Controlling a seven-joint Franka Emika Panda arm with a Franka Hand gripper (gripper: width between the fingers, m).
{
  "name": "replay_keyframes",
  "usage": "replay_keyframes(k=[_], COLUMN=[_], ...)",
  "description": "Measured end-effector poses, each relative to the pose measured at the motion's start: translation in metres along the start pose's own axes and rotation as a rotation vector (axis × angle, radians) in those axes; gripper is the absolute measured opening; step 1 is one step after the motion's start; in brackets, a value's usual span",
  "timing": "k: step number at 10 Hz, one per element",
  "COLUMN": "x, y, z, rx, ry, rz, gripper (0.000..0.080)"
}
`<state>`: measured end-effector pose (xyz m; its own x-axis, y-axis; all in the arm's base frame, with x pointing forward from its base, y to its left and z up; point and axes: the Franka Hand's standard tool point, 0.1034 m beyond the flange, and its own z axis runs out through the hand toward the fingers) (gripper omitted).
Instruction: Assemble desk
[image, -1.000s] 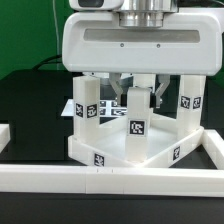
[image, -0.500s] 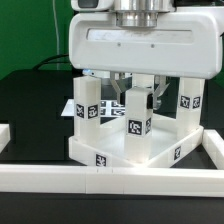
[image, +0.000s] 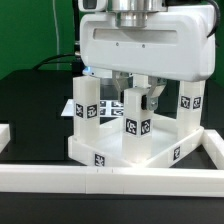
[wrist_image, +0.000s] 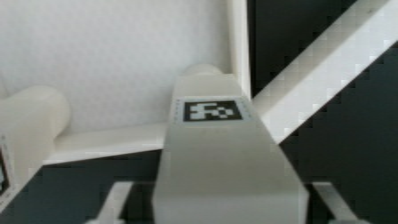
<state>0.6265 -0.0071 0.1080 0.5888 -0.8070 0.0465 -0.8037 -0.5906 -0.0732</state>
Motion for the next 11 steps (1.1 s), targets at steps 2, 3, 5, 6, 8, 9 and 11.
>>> replay_keyframes(k=[2,3,5,6,8,9,11], x=[0.005,0.009,0.014,0.013,0.012,0.006,-0.012], y=[0.005,0.009,0.013,0.012,0.009,0.002,-0.01], z=[-0.001,-0.001,-0.001,-0.001,-0.006,-0.019,-0.033], rx=[-0.005,-0.008,-0.014,-0.014,-0.005,0.013,0.0], ry=[0.01,0.013,0.023,0.022,0.019,0.012,-0.025], rz=[0.113,0.151,0.231,0.221,0.223,0.22,0.244], gripper=[0.0295,0.0295,0.0348,0.0483,0.0618,0.0642,0.0648])
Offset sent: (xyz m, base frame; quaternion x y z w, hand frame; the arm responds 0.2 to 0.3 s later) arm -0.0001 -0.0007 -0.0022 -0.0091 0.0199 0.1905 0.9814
